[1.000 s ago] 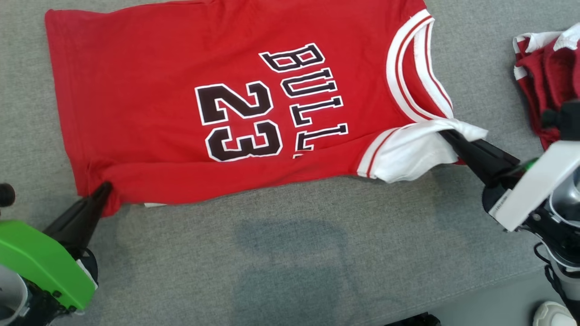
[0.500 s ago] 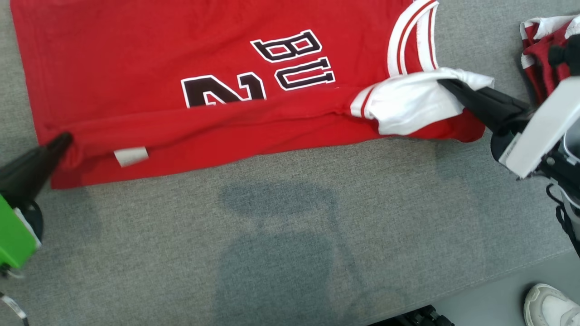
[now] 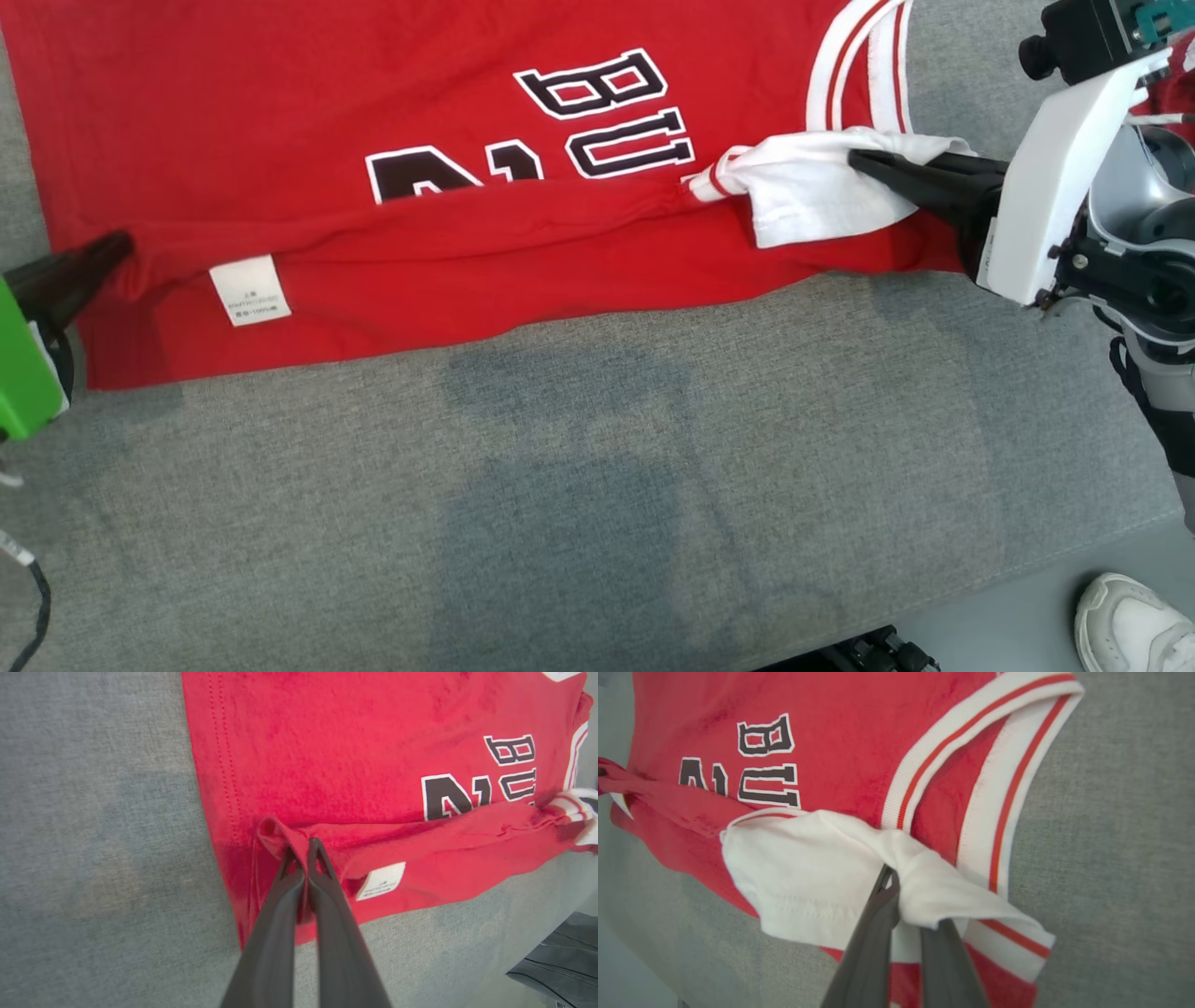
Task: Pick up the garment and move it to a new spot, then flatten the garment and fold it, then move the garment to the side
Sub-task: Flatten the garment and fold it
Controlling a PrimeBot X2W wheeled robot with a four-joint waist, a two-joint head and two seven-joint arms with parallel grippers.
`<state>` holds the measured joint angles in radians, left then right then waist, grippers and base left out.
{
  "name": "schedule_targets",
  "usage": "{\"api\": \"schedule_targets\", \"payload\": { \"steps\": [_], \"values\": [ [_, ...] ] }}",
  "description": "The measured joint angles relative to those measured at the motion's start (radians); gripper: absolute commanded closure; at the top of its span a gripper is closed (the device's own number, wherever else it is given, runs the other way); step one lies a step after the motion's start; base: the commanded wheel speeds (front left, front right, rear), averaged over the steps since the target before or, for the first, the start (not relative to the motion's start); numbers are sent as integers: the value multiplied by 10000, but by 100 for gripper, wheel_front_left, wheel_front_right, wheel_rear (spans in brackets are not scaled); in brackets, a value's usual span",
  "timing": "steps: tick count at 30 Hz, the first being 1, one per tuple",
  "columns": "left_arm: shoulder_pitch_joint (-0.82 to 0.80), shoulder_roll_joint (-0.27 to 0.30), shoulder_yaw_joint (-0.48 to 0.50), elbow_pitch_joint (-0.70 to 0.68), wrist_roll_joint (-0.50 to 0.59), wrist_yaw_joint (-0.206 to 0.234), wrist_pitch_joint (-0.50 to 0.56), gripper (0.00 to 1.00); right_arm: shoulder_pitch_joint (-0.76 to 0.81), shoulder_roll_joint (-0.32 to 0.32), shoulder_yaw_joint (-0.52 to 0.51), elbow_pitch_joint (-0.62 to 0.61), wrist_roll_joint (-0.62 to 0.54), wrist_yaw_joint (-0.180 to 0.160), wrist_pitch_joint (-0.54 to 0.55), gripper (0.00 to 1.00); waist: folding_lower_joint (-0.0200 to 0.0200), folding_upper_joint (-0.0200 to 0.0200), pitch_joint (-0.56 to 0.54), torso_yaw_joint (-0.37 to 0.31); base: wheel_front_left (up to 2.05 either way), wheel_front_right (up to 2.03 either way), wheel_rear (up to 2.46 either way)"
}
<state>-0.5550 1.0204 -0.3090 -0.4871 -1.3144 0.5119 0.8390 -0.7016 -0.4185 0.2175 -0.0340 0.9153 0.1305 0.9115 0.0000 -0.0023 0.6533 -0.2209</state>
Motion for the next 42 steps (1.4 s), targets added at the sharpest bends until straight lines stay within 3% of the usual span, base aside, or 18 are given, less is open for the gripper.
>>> {"api": "schedule_targets", "payload": {
  "steps": [9,10,11,12,13,14,22,25,29,34,39,42],
  "values": [
    [-1562,-15,-1106,848,993,-142,802,100,-523,21,-255,305,-637,0,581,98,0,0,83,66,0,0,0],
    [-1732,-75,-1152,965,1108,-105,813,100,-588,40,-244,318,-727,0,583,81,0,0,78,63,0,0,0],
    [-1867,-163,-1243,1030,1195,-92,842,76,-639,58,-230,324,-784,0,581,50,0,0,67,63,0,0,0],
    [-1954,-219,-1367,1060,1323,-102,849,54,-656,111,-255,334,-798,0,539,0,0,0,56,66,0,0,0],
    [-2002,-278,-1463,1116,1388,-102,853,3,-658,180,-288,366,-825,0,487,0,0,0,45,75,0,0,0],
    [-2040,-307,-1570,1160,1455,-105,899,0,-658,226,-272,385,-855,0,472,0,0,0,29,85,0,0,0],
    [-2099,-479,-1135,951,1363,82,598,0,-275,102,-399,-109,-884,0,313,0,0,0,-257,98,0,0,0],
    [-2009,-146,-683,591,1279,169,403,0,272,-288,-497,-708,-880,0,378,0,0,0,-427,90,0,0,0],
    [-750,428,-383,-261,1135,249,128,0,1256,-1072,-667,-1632,-1080,0,370,0,0,0,-579,62,0,0,0],
    [1274,792,-38,-909,1035,426,-784,0,2529,-1559,-986,-2410,-1448,0,-13,0,-1,0,-448,63,0,0,0],
    [2598,844,512,-713,997,418,-1776,0,3074,-1613,-1051,-2416,-1871,0,-470,0,0,0,-246,90,0,0,0],
    [3227,765,750,-462,675,150,-2102,0,3056,-1455,-911,-2171,-2134,0,-704,0,0,0,-144,167,0,0,0]
  ]
}}
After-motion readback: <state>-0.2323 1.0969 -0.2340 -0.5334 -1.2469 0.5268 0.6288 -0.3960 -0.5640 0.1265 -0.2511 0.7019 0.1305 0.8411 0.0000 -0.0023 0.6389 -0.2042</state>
